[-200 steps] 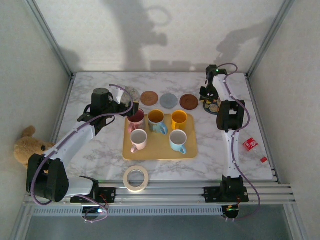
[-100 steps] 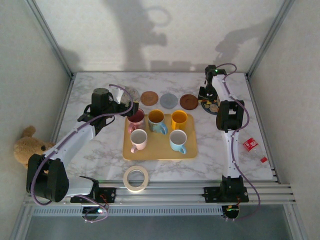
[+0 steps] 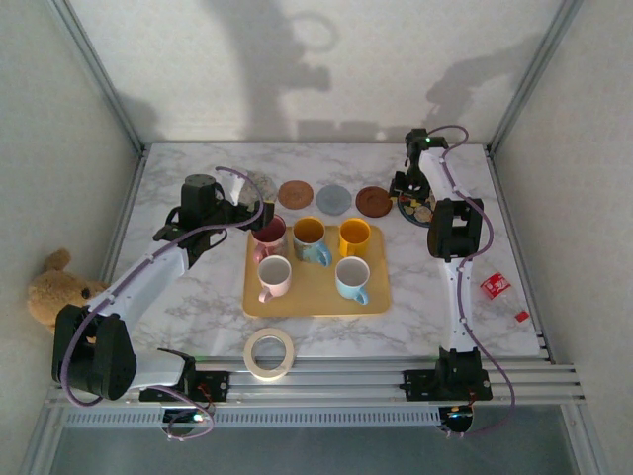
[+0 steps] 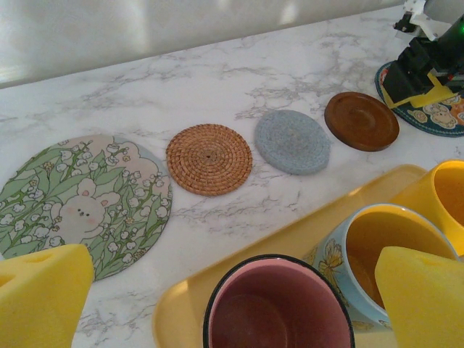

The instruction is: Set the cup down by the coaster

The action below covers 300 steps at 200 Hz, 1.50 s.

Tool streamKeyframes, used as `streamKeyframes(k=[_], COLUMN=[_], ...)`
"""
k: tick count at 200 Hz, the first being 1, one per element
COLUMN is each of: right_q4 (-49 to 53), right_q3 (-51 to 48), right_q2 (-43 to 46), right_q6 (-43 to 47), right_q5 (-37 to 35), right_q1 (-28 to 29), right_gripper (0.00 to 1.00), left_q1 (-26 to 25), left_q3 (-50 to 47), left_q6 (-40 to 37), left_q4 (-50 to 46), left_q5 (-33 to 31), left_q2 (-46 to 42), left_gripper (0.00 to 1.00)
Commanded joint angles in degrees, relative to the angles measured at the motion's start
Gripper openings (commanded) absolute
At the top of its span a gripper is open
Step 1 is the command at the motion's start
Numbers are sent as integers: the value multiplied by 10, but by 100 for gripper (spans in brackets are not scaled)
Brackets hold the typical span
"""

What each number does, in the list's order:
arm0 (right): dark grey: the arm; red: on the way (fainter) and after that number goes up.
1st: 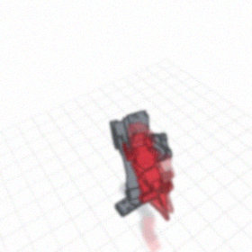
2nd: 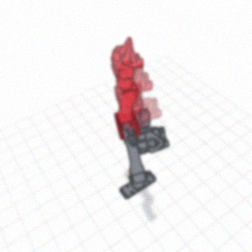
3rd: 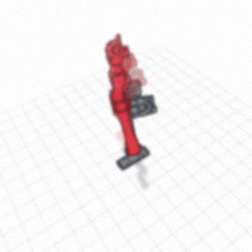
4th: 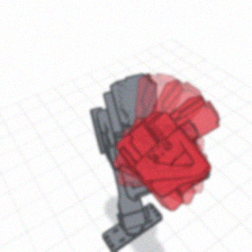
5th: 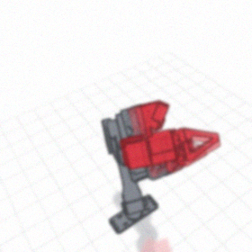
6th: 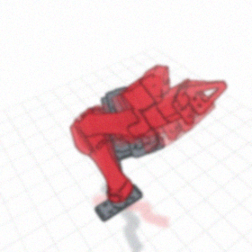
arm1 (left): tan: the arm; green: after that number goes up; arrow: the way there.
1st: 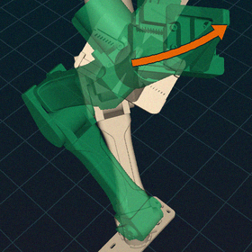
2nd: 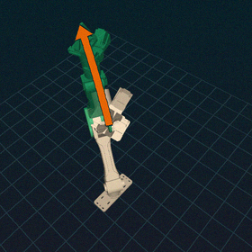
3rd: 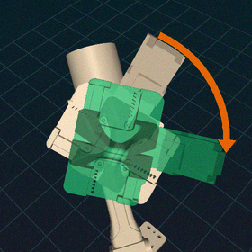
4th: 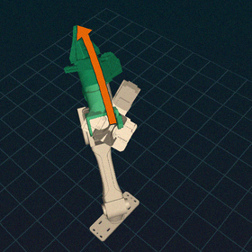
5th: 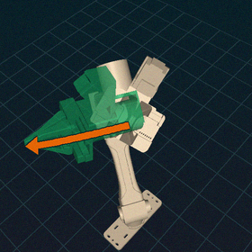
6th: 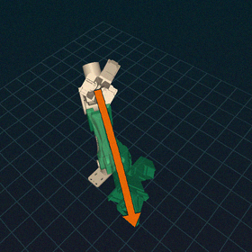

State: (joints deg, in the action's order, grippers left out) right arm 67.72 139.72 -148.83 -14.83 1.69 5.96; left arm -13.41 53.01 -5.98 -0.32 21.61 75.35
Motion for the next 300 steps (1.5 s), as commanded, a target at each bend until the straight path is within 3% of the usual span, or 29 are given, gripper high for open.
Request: streamKeyframes(k=[1,33,41,47,51,102,160,209,253,300], right_q4=[-1,-17,-19,-22,-24,-72,-218,-314,-348,-391], right_q3=[-5,-22,-26,-29,-32,-101,-310,-484,-589,-714], right_q2=[38,72,81,88,93,182,376,547,651,764], right_q6=[-5,-5,-5,-4,-5,0,11,18,27,-18], right_q5=[5,15,19,21,23,55,123,163,180,184], right_q1=[3,3,3,3,3,3,8,21,53,76], right_gripper=[62,76,83,97,99,99,99,99,99,99], left_q1=[-2,-3,-3,-4,-3,-7,-15,-22,-38,-63], left_q3=[12,20,22,23,25,37,81,129,138,69], left_q6=[0,5,7,9,10,33,115,191,257,318], left_q4=[-11,-12,-13,-12,-12,-28,-97,-222,-333,-369], left_q5=[-3,-5,-6,-8,-8,-38,-102,-144,-156,-121], left_q2=[-12,-16,-16,-18,-19,-45,-94,-135,-182,-253], left_gripper=[100,100,100,100,100,100,100,100,100,100])
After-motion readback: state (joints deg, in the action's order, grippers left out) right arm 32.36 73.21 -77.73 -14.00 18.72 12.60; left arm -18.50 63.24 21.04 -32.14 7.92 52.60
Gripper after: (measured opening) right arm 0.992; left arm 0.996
